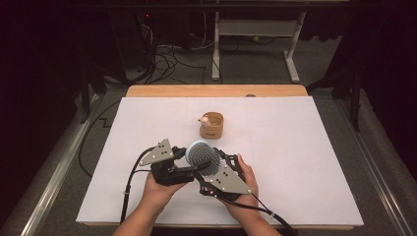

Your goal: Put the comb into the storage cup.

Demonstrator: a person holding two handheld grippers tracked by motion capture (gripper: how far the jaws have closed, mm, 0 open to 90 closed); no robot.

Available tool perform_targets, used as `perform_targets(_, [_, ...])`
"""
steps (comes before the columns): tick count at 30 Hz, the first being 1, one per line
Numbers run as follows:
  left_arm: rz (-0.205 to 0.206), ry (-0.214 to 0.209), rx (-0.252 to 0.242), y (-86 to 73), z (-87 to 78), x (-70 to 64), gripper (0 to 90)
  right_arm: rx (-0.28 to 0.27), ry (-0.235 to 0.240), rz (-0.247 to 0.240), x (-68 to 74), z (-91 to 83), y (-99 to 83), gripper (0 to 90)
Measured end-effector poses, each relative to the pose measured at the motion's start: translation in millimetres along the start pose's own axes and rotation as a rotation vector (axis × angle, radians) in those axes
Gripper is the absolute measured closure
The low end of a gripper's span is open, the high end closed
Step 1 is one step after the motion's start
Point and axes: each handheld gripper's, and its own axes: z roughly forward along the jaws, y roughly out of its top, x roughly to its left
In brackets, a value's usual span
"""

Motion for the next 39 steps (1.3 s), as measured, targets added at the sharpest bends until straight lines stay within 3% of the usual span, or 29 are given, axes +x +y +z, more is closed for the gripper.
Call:
perform_targets(8, [-0.009, 0.002, -0.003, 1.1, -1.5, -0.6, 44.7, 0.001, -0.002, -0.002, 0.4, -0.1, 1.1, 20.5])
perform_targets(24, [0.016, 0.038, -0.007, 6.9, -3.5, -8.6, 50.9, 0.000, -0.022, -0.020, 1.0, -1.2, 6.1, 20.5])
perform_targets(39, [0.006, 0.049, -0.019, 7.4, -4.9, -9.5, 55.0, -0.001, -0.038, -0.027, 2.7, -0.6, 7.4, 20.2])
